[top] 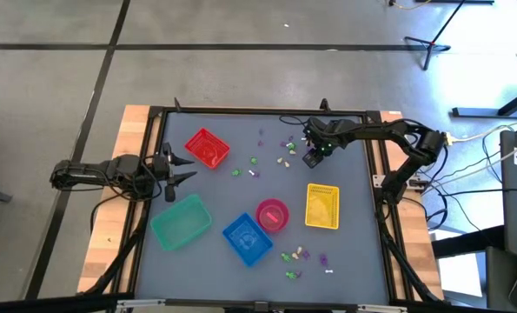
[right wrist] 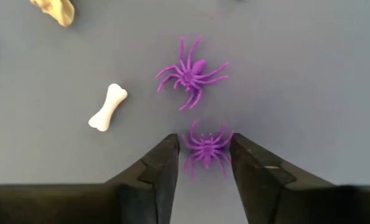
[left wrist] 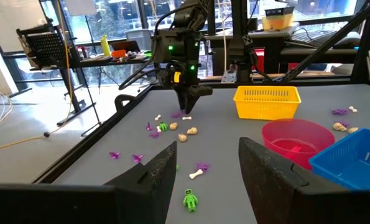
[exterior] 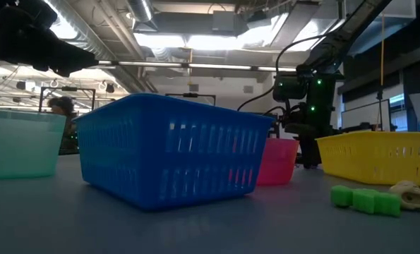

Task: Sort Halloween decoration
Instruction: Put the violet spider toy into the yellow bin

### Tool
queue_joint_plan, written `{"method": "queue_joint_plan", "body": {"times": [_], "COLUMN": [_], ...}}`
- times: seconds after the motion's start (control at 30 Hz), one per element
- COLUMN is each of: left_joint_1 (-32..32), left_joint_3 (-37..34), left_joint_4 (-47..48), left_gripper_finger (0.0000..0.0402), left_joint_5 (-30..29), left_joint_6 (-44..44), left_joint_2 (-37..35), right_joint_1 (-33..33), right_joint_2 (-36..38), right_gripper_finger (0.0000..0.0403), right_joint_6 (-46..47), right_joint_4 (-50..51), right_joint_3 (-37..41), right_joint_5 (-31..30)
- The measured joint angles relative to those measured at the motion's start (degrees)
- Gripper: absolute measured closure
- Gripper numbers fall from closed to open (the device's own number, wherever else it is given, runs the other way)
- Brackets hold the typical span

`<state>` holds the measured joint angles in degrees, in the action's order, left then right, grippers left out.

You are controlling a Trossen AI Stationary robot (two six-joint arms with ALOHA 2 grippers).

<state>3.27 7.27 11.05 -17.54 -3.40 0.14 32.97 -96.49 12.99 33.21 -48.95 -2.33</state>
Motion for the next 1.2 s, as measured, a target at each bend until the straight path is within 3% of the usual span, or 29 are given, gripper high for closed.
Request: {"method": "queue_joint_plan", "body": {"times": [0.63,1.0,1.2], "left_joint_1": [0.02,0.0,0.02], "left_joint_3": [-0.02,-0.01,0.0], "left_joint_4": [0.0,0.0,0.0], "left_gripper_finger": [0.0243,0.0243,0.0243], "left_joint_5": [0.0,0.0,0.0], "left_joint_6": [-0.02,-0.02,-0.02], "left_joint_2": [0.0,0.0,0.02], "right_joint_1": [0.02,0.02,0.06], "right_joint_2": [-0.02,-0.03,-0.38], "right_gripper_finger": [0.0307,0.0311,0.0311], "right_joint_6": [-0.01,-0.02,-1.49], "right_joint_4": [-0.01,0.2,5.49], "right_joint_3": [0.02,-0.11,-3.94], "right_joint_5": [0.54,0.52,0.36]}}
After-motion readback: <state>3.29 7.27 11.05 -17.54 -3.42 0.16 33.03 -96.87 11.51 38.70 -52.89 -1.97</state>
